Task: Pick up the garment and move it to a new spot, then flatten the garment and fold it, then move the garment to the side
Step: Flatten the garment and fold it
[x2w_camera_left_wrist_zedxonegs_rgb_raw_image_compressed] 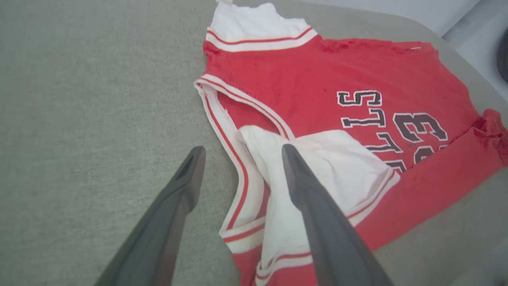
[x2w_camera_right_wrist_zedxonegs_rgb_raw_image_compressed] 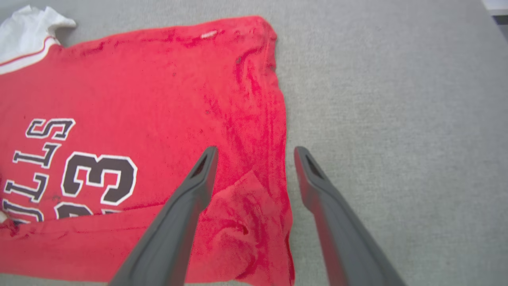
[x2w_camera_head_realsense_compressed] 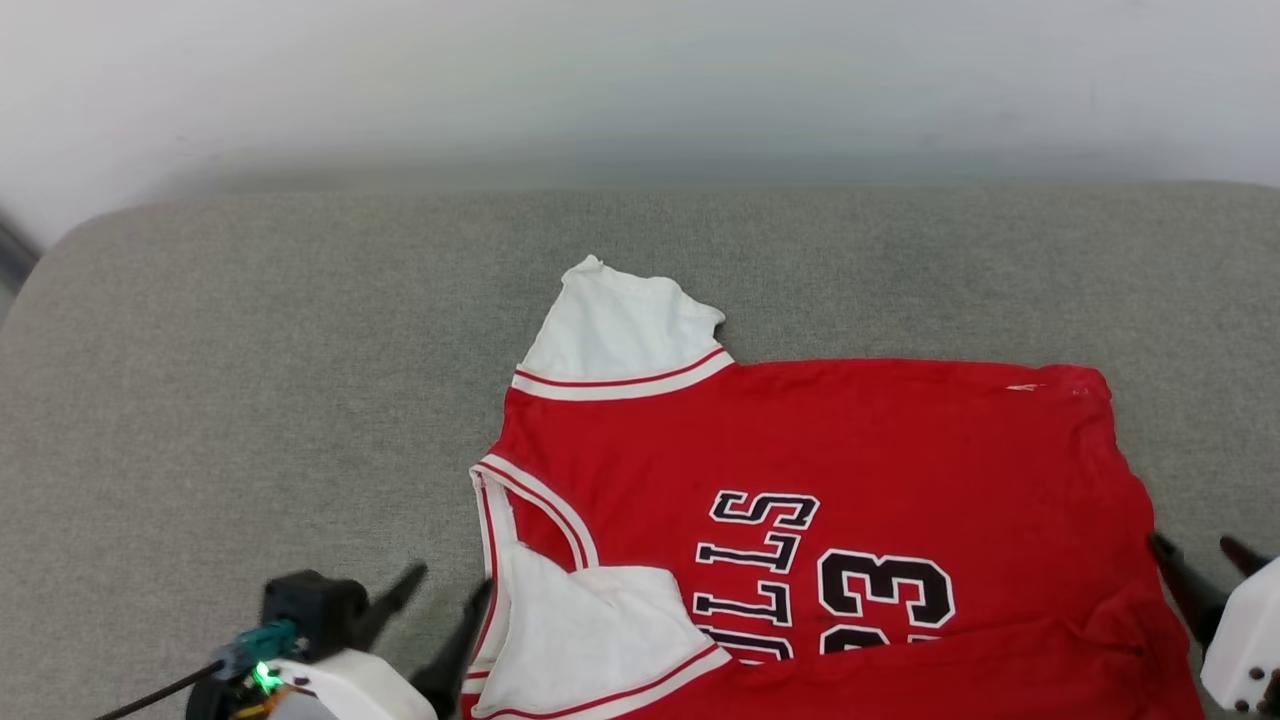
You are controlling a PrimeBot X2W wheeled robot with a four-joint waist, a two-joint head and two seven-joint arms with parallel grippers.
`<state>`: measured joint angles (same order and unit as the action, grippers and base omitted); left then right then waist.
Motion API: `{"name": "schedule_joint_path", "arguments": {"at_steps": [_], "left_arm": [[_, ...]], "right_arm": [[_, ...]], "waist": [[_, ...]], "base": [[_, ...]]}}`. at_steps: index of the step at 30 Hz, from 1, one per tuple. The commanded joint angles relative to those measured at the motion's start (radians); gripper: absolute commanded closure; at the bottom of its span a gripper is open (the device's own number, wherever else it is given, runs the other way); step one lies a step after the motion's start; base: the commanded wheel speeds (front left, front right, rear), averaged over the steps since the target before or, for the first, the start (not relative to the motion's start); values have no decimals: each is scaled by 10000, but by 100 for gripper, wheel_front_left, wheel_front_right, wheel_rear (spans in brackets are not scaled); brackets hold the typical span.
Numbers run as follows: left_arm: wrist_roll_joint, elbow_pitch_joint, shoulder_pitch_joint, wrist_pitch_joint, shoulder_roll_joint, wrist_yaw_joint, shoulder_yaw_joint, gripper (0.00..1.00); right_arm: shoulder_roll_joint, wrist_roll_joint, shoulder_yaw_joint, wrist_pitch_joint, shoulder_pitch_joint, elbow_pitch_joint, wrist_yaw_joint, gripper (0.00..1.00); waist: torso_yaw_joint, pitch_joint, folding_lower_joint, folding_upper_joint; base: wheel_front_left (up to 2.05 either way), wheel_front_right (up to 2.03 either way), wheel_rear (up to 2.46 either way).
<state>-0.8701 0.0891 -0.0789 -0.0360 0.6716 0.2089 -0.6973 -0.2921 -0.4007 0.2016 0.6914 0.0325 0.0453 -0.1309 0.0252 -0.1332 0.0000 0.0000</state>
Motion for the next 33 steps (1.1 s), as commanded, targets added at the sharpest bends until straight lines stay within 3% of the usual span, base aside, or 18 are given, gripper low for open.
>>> {"name": "schedule_joint_path", "arguments": {"at_steps": [1, 3, 7, 13, 17, 26, 33], "left_arm": [[271, 61, -194, 714, -109, 135, 309, 0], [563, 65, -291, 1623, -293, 388, 679, 0], [1024, 91, -297, 2654, -570, 465, 1001, 0], [1571, 463, -116, 3008, -1307, 359, 1862, 0], [2523, 900, 109, 3015, -1968, 95, 2772, 0], [3542, 374, 354, 3010, -2705, -949, 3530, 0], [3439, -11, -317, 2724, -2540, -1610, 3623, 0]], "right_arm": [[89, -171, 59, -567, -214, 156, 3, 0], [178, -259, 56, -1404, -381, 408, 3, 0], [245, -38, 1, -3203, -488, 842, 3, 0], [712, 80, -254, -5446, -351, 1178, 3, 0], [974, -149, -580, -6455, -192, 1427, 3, 0], [903, 3, -1314, -7518, -165, 1329, 2, 0], [763, 67, -1411, -7550, -591, 1181, 2, 0]], "waist": [[-2, 207, 0, 0], [-4, 322, 0, 0], [-37, 451, 0, 0], [-109, 517, 0, 0], [-184, 442, 0, 0], [-409, 129, 0, 0], [-653, -406, 0, 0]], "base": [[0, 0, 0], [0, 0, 0], [0, 0, 0], [0, 0, 0], [0, 0, 0], [0, 0, 0], [0, 0, 0]]}}
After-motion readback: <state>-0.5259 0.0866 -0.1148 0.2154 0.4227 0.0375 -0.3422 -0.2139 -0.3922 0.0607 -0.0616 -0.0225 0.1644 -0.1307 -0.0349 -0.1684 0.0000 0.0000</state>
